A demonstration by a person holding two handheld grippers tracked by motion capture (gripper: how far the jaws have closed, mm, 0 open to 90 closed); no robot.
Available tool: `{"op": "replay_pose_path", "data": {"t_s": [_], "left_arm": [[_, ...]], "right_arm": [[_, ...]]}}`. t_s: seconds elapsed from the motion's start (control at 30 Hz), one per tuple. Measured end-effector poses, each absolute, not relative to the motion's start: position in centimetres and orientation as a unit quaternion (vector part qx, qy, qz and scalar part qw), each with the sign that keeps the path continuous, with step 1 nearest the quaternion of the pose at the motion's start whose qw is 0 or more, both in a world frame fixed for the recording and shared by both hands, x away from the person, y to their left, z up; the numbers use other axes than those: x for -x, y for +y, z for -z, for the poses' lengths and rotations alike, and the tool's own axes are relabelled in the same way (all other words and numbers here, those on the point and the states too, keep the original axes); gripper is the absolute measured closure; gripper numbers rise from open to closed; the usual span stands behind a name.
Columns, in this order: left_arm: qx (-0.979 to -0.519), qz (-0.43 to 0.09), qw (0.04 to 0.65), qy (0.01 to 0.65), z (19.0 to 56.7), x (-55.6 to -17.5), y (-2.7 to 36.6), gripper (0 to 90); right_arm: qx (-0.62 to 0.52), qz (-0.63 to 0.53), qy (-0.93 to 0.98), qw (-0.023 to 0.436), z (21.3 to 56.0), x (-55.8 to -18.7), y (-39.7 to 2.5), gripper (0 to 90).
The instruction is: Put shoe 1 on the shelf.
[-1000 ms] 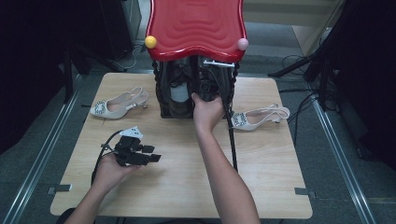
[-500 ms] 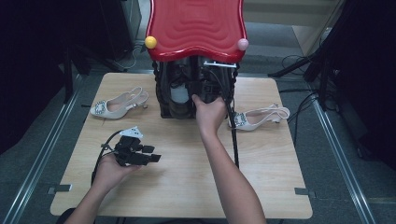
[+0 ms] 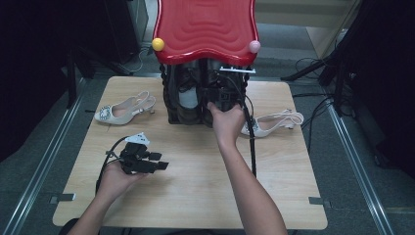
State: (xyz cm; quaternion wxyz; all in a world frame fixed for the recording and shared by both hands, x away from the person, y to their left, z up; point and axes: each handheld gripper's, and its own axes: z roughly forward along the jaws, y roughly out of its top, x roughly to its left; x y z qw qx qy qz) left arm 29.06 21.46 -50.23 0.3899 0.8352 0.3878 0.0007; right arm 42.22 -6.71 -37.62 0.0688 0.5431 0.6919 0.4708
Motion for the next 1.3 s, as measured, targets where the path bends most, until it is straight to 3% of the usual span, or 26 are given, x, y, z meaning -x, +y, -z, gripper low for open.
{"op": "replay_pose_path", "data": {"t_s": [0.23,0.57,0.97,1.13,1.3], "left_arm": [[-0.833,-0.002,0.397,0.386,50.1,-29.1,21.5,47.4],[-0.827,0.016,0.421,0.371,49.1,-29.2,21.1,58.0],[-0.830,0.001,0.434,0.350,44.3,-31.6,20.1,60.1],[-0.838,-0.019,0.434,0.330,41.7,-33.2,19.6,66.1],[-0.847,-0.021,0.436,0.303,39.5,-34.9,19.0,79.0]], "right_arm": [[-0.529,-0.483,0.696,0.058,36.9,-40.7,-7.9,57.8],[-0.492,-0.491,0.718,0.049,36.2,-37.8,-9.9,55.4],[-0.462,-0.499,0.731,0.053,37.2,-34.5,-14.1,50.8],[-0.447,-0.495,0.744,0.051,38.5,-33.6,-14.6,50.2],[-0.431,-0.494,0.754,0.045,40.3,-33.2,-14.5,49.7]]}}
